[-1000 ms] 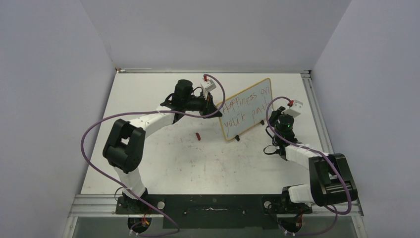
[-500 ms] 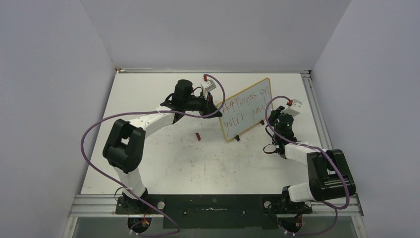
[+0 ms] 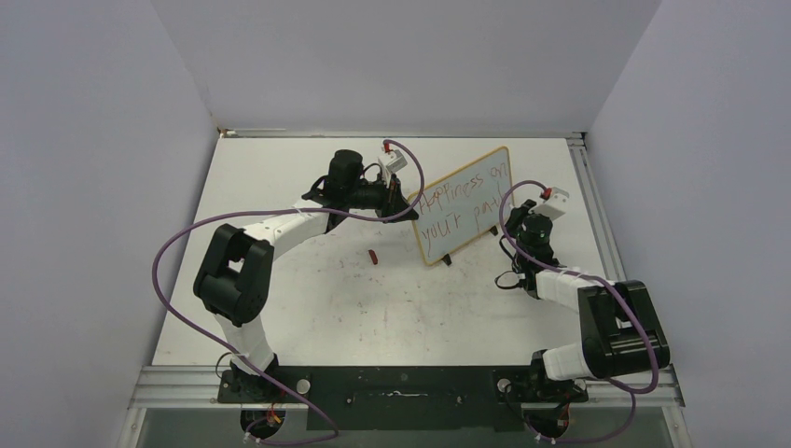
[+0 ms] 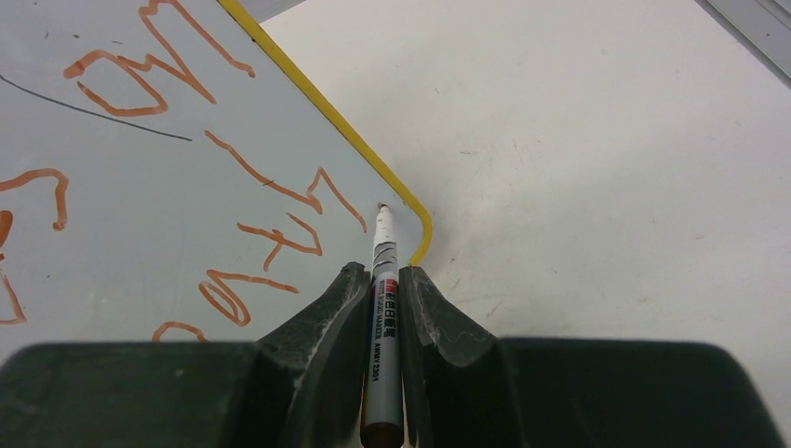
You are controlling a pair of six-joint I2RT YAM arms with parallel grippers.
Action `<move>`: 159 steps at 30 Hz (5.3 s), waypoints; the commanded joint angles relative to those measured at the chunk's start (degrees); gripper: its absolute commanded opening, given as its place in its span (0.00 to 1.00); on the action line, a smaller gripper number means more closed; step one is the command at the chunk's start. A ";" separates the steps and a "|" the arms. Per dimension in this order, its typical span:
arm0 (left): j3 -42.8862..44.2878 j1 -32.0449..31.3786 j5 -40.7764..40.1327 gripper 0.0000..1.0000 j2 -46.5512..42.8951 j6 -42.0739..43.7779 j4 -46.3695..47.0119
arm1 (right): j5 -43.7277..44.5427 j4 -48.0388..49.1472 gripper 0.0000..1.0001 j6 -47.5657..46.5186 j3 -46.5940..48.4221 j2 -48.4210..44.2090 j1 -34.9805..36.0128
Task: Write a sentence on the whiteboard
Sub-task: Write a sentence on the whiteboard, then adjust the whiteboard marker.
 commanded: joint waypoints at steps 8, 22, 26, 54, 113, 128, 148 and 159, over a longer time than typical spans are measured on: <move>0.92 -0.70 1.63 0.05 -3.40 -1.37 0.95 | 20.54 -12.96 0.05 4.61 -1.37 -24.53 -0.89; -1.57 -0.78 0.10 0.57 -6.32 -2.21 3.00 | 9.39 -16.94 0.05 5.02 3.89 -31.07 -0.96; -4.46 -0.57 -1.75 0.66 -8.44 -2.34 3.57 | 3.67 -17.36 0.05 4.20 5.93 -31.52 -0.96; -34.00 -2.67 -44.26 0.70 -37.42 -28.11 -0.55 | -40.91 -19.49 0.06 12.08 -3.92 -42.77 18.17; -41.95 -25.52 -57.46 0.27 -41.96 -58.32 37.93 | -13.27 29.08 0.06 16.19 -15.44 -26.74 43.87; -41.10 -15.06 -47.61 0.00 -44.78 -57.60 31.33 | -16.64 -10.55 0.53 9.24 -3.35 -35.63 43.69; -31.66 -1.05 -20.36 0.00 -49.26 -43.46 4.29 | -48.88 -34.43 0.89 -2.45 13.34 -25.65 31.13; -32.52 -0.79 -20.07 0.00 -48.21 -44.17 5.61 | -48.68 -25.54 0.75 1.03 13.17 -18.96 36.61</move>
